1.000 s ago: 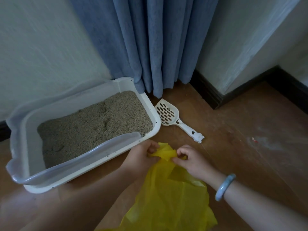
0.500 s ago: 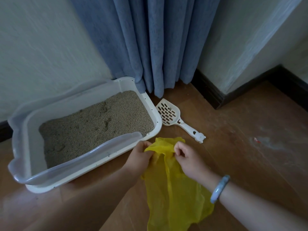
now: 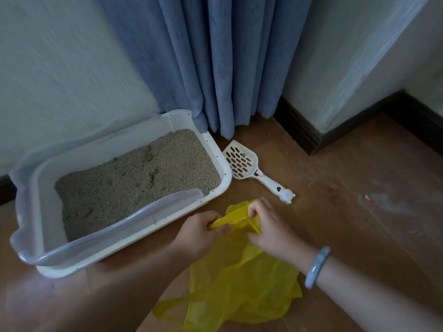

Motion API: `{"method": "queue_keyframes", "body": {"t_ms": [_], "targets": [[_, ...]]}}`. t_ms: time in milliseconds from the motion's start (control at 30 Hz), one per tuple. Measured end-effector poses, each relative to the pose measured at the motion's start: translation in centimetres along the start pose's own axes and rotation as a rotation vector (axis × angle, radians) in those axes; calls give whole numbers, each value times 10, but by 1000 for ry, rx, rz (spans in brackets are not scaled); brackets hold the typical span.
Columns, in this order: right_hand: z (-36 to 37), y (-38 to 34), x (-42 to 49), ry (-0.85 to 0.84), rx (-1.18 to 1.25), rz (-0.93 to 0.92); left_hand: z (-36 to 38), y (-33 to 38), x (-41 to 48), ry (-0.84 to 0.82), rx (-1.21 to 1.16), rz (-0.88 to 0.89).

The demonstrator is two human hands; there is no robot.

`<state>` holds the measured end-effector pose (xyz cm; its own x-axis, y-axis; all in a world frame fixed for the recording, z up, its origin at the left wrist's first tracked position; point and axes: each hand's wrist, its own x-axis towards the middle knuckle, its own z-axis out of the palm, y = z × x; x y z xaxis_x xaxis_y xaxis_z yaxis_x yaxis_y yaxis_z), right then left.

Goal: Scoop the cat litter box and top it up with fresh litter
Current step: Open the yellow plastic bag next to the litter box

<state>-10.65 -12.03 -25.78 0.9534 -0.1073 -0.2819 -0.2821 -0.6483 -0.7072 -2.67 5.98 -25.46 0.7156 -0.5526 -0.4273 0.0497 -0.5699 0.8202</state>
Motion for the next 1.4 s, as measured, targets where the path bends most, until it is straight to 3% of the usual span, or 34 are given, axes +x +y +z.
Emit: {"method": "queue_keyframes", "body": {"t_ms": [167,267,300,400,467,500,567,667,833,933,967,1067,1200,1400], "targets": [[0,16,3,-57,-297,-145,-15,1,-4,8,436,35],[1,25,8,-81,-279,-124,-19,1,-11,32,682,6],[0,26,10,-77,-232,-117,-18,0,-13,81,776,65],[-1,23,15,-71,-70,-97,-12,1,-16,234,1006,482],[1,16,17,-43,36,-108,-7,3,-12,155,1049,742],[2,12,17,-18,78,-113,-4,4,-11,72,1076,792],[4,5,18,16,173,-84,0,8,-11,-61,1092,658],[3,0,18,60,256,-109,-3,6,-9,-79,1007,339],[5,-13,6,150,-192,-375,-4,8,-4,-66,957,245],[15,-15,1,47,-333,-501,-5,10,-2,-65,919,203],[16,-15,0,-30,-399,-480,-7,10,-2,-70,891,189],[10,-8,-4,-259,-555,-182,-12,7,-2,-81,826,157],[-5,8,-3,-227,-631,57,-22,-3,-6,-63,804,102],[-2,13,0,-195,-652,17,-22,2,-14,-70,975,14]]}}
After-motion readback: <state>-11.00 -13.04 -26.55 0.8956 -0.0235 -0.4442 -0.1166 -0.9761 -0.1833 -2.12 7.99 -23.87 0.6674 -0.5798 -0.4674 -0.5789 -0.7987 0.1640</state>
